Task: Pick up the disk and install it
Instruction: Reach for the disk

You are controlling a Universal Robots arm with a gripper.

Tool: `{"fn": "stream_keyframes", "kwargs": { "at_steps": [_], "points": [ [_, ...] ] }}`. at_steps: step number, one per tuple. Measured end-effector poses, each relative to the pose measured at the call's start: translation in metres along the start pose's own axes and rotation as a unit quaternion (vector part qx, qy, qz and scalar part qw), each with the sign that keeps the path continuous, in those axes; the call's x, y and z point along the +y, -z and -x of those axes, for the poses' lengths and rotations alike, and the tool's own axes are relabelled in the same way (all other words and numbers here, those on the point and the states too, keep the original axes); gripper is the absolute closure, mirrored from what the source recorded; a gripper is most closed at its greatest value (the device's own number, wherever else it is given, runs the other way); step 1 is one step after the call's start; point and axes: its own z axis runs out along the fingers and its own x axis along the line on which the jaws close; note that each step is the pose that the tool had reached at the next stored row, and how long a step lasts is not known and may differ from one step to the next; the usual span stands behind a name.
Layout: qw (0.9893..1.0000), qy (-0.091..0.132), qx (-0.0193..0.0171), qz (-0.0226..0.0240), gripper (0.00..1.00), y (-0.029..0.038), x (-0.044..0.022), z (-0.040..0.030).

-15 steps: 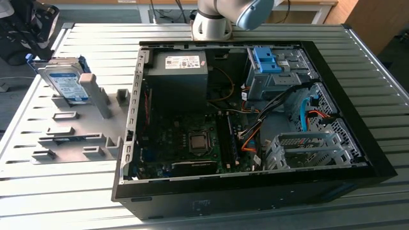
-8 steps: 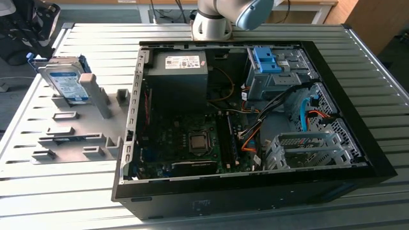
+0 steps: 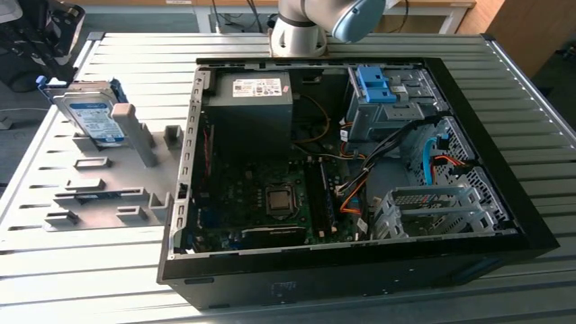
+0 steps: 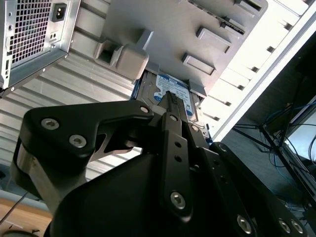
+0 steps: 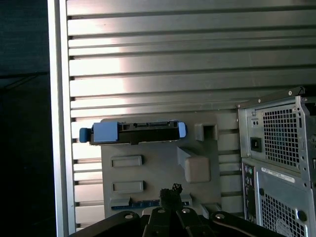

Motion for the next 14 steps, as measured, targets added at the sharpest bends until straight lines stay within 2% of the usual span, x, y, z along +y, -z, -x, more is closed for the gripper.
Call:
{"fn": "stream_keyframes", "kwargs": {
  "at_steps": [6,8,11,14],
  "points": [
    [1.0,0.0,0.0,0.0002,0.89,0.0,0.0,0.0],
    [1.0,0.0,0.0,0.0002,0.89,0.0001,0.0005,-0.0044],
    [1.0,0.0,0.0,0.0004,0.89,-0.0007,0.0035,-0.0052],
    [1.0,-0.001,0.0,0.0004,0.89,-0.0016,0.0115,-0.0059]
  ]
}}
